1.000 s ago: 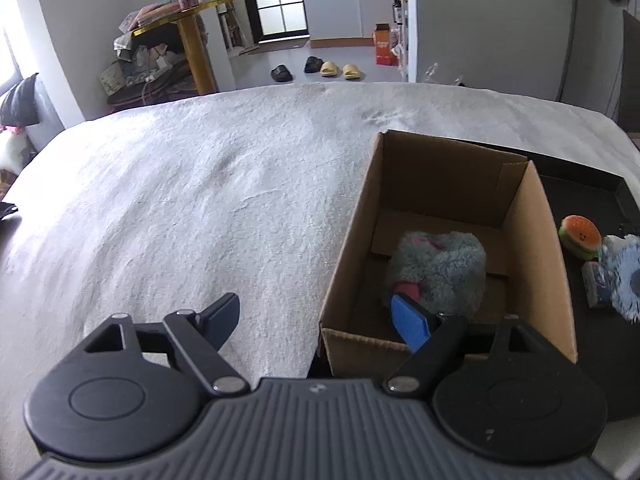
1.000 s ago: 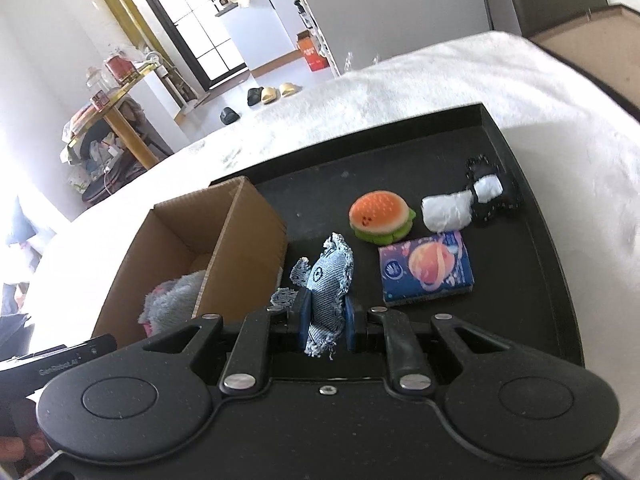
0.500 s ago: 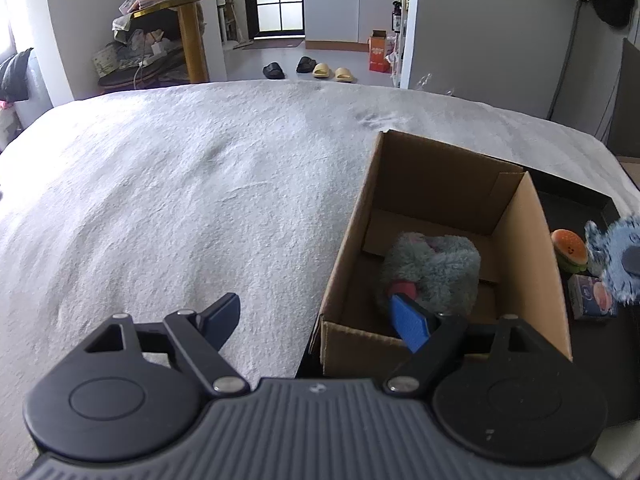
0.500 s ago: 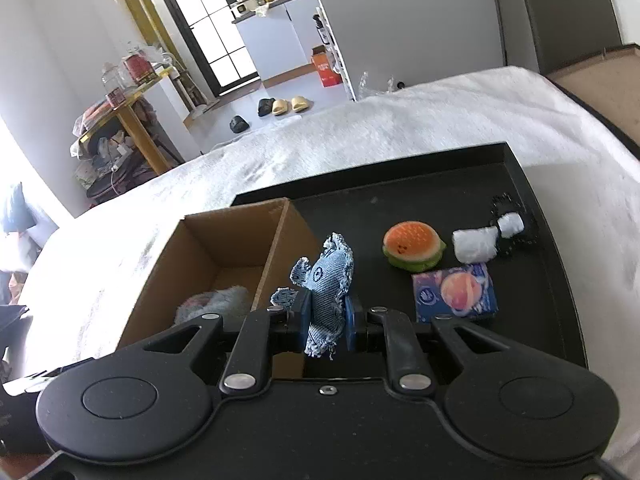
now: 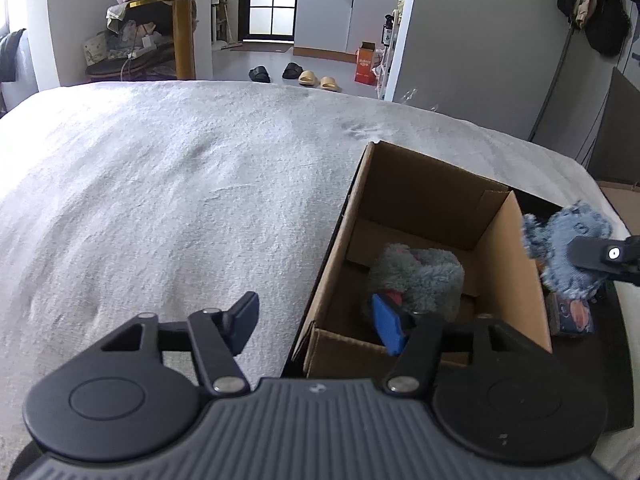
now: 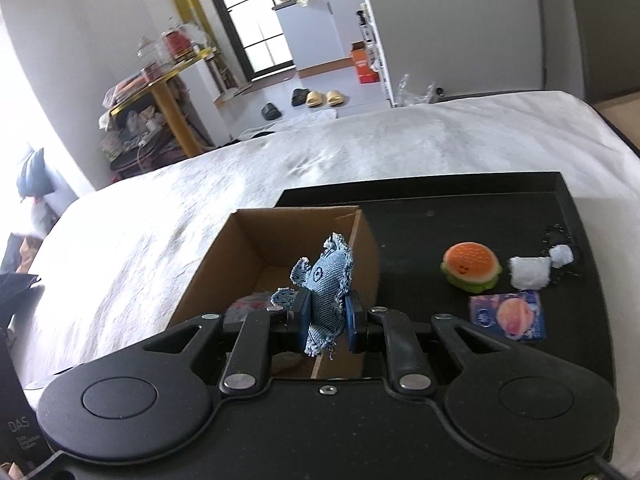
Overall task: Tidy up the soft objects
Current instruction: 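Carry the denim plush into the cardboard box and release it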
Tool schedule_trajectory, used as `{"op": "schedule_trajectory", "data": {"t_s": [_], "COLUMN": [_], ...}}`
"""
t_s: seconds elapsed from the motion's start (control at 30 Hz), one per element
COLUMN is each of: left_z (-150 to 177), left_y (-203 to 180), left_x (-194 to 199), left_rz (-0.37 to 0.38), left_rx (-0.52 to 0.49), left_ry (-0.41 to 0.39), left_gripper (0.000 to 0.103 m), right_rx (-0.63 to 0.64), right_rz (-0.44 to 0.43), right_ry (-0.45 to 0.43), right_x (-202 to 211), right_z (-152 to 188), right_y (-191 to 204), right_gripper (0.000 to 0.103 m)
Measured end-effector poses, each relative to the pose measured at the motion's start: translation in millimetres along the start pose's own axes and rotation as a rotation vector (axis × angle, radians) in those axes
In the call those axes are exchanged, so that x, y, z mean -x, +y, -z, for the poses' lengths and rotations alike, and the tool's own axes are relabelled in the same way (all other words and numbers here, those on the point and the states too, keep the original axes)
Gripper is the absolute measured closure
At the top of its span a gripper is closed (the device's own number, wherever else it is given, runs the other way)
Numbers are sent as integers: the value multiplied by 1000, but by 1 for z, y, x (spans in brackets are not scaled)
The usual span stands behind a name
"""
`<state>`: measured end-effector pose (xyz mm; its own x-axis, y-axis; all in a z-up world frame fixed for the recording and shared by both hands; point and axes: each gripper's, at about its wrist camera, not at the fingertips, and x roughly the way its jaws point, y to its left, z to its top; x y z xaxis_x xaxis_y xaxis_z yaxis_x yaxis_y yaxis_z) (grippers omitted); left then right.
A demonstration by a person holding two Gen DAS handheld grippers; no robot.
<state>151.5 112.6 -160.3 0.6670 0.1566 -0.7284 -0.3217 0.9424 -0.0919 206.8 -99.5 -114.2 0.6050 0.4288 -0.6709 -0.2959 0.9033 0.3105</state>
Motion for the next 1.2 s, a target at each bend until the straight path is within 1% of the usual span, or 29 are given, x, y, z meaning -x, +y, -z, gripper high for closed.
{"op": "schedule_trajectory", "data": {"t_s": [0.07, 0.13, 0.17, 0.23, 0.33, 0.4, 0.53, 0.6, 0.67, 0.73, 0.8, 1.07, 1.2], "left_z": [1, 1, 1, 1, 2, 2, 2, 2, 2, 2, 2, 2, 0], "left_y": [1, 2, 3, 5, 6, 7, 11, 12, 14, 14, 12, 10, 6], "left_x": [-1, -3, -4, -5, -4, -3, -4, -4, -5, -5, -4, 0, 1], "left_rz": [14, 28, 36, 54, 59, 64, 70, 73, 77, 72, 58, 44, 17], "left_rx": [4, 11, 16, 29, 41, 48, 67, 71, 73, 69, 60, 44, 30], "left_ry": [3, 10, 13, 16, 9, 4, 6, 7, 7, 4, -1, -10, -13], "left_gripper": [53, 65, 67, 77, 82, 83, 84, 84, 84, 84, 84, 84, 84], "right_rx": [12, 31, 41, 58, 72, 80, 106, 110, 103, 93, 88, 71, 71], "right_rz": [-5, -12, -16, -26, -38, -45, -52, -53, -40, -35, -29, -11, 5], "right_ry": [15, 24, 28, 40, 64, 82, 116, 131, 144, 151, 146, 117, 102], "right_x": [-2, -3, -3, -5, -9, -12, -16, -18, -21, -21, -19, -11, -7], "right_z": [0, 2, 3, 5, 10, 14, 21, 23, 25, 25, 26, 26, 24], "right_y": [7, 14, 18, 26, 34, 40, 49, 53, 53, 51, 50, 41, 35], "right_gripper": [85, 85, 85, 85, 85, 85, 84, 80, 79, 74, 72, 71, 70]}}
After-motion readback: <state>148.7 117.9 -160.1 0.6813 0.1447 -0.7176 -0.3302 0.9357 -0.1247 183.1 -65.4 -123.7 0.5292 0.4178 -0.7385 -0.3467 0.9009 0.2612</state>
